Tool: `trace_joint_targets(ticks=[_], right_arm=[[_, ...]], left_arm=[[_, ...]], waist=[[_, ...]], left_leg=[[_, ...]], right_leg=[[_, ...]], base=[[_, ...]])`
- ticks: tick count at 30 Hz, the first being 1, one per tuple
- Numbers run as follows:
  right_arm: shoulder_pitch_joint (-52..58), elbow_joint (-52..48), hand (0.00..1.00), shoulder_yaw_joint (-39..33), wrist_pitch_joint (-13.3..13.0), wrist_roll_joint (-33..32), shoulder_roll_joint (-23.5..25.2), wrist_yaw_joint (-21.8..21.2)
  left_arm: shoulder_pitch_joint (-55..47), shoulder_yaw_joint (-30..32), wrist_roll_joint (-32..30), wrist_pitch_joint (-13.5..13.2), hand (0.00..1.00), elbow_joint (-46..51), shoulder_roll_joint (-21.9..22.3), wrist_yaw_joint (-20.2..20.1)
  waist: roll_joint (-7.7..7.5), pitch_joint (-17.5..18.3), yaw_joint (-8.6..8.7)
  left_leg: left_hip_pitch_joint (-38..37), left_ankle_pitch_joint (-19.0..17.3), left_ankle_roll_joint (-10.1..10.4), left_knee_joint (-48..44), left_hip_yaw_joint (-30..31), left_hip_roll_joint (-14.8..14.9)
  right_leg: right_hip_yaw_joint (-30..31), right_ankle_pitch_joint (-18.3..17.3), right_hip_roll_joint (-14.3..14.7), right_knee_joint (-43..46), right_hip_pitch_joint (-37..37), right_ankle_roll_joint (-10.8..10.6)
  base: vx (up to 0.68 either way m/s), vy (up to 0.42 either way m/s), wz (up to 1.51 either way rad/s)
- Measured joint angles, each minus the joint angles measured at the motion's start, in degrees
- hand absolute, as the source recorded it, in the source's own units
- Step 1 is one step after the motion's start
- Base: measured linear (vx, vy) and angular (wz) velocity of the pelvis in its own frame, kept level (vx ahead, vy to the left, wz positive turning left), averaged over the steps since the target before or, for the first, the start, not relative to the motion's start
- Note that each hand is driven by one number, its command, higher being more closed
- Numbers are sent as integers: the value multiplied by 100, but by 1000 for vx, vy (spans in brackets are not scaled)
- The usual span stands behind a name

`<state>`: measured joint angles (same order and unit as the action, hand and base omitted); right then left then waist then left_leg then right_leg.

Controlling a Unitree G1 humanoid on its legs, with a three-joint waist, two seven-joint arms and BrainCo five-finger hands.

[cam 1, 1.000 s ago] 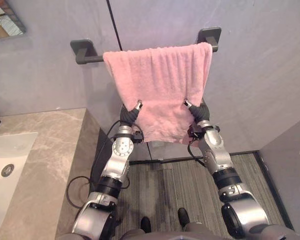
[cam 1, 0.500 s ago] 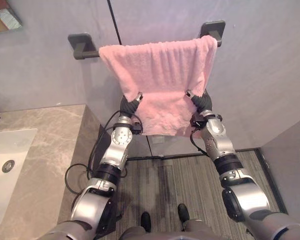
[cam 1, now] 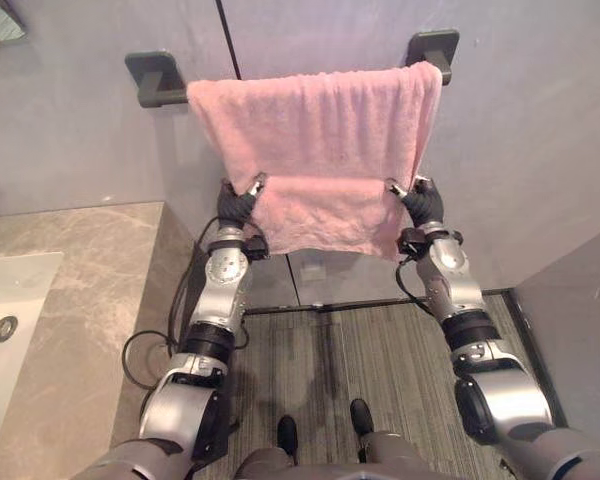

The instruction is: Organize washtable

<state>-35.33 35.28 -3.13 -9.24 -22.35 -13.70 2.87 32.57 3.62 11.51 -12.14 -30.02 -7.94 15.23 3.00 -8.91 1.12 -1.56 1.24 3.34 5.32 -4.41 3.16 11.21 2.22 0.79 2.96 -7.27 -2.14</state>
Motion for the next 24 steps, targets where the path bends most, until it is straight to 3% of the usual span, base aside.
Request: trace_joint_targets(ticks=[5,11,19,24], right_arm=[[643,-535,0,-339,5,-119,-388,175],[1058,-1741,0,-130,-37,-21,-374,35],[2395,-3026,0,-210,-142,381,-257,-184],[3475,-3842,0,-210,-286,374,51,-584]], left_arm=[[-408,344,160,-13,0,-58,-391,194],[-853,308,145,-47,0,131,-367,117],[-1935,312,34,-182,0,1381,-362,-142],[-3174,234,43,-278,0,3077,-260,-660]], waist=[[52,-35,21],[55,-36,120],[58,-34,138],[85,-18,142]], left_leg=[[30,-1,2,0,-52,15],[24,-1,2,-1,-87,18],[54,-3,4,-1,-86,18],[84,-9,-4,0,-46,18]], right_leg=[[40,1,8,18,-55,2],[50,7,6,21,-56,1],[41,10,-2,-20,-55,0],[-24,9,-19,-42,-46,-1]], base=[[3,0,-3],[-1,0,-1],[0,0,0],[8,0,5]])
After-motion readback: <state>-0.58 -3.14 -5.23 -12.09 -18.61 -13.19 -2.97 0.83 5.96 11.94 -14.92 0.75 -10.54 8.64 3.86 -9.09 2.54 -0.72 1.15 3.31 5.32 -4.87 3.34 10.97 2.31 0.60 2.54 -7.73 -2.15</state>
